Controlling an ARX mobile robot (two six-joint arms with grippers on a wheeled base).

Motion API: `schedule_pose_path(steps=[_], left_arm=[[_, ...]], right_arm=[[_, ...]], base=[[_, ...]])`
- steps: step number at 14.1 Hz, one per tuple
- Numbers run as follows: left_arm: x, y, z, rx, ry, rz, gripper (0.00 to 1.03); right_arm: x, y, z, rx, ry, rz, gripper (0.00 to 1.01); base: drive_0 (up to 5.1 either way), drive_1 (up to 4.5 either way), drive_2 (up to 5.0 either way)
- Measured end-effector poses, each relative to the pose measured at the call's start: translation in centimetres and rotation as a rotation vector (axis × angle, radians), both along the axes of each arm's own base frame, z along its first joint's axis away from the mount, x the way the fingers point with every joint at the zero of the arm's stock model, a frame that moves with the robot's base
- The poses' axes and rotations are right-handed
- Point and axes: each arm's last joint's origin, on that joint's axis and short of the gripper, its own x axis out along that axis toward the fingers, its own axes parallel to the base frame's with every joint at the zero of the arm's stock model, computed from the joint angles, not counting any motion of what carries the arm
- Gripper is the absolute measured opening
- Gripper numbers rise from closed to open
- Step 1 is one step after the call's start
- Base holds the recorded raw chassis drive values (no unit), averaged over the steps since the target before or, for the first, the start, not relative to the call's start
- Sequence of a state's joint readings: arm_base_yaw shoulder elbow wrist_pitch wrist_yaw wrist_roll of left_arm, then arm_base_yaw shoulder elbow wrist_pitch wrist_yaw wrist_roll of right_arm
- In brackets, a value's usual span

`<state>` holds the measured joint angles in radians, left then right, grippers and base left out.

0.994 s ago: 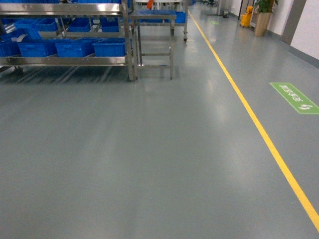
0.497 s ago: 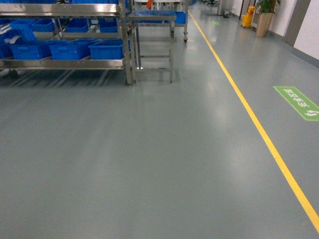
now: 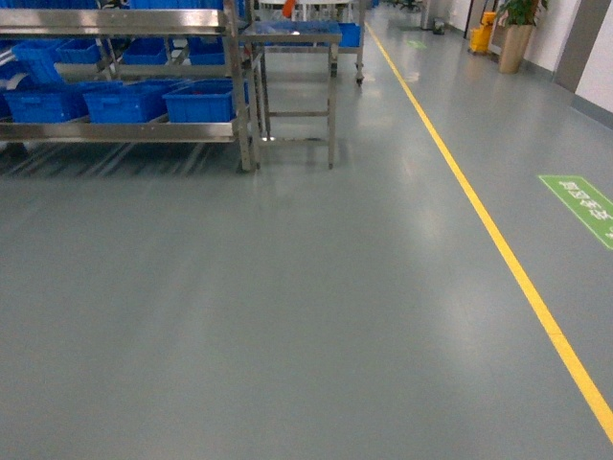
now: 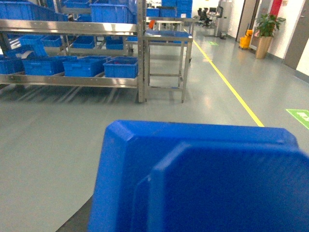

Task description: Sort blue parts and orange caps into right shelf containers

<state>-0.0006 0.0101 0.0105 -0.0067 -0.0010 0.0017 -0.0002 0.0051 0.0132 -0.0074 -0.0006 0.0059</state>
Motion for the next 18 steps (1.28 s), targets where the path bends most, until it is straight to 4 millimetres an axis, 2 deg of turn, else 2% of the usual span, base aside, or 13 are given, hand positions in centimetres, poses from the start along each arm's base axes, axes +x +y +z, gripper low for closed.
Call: schedule_pose_path(steps=[18], left_arm=[[0.0, 0.0, 0.04, -0.001, -0.005, -0.001, 0.43]], right_arm=[[0.0, 0.0, 0.01, 0.0, -0.002, 0.0, 0.42]], base=[[0.0, 4.3, -4.4]])
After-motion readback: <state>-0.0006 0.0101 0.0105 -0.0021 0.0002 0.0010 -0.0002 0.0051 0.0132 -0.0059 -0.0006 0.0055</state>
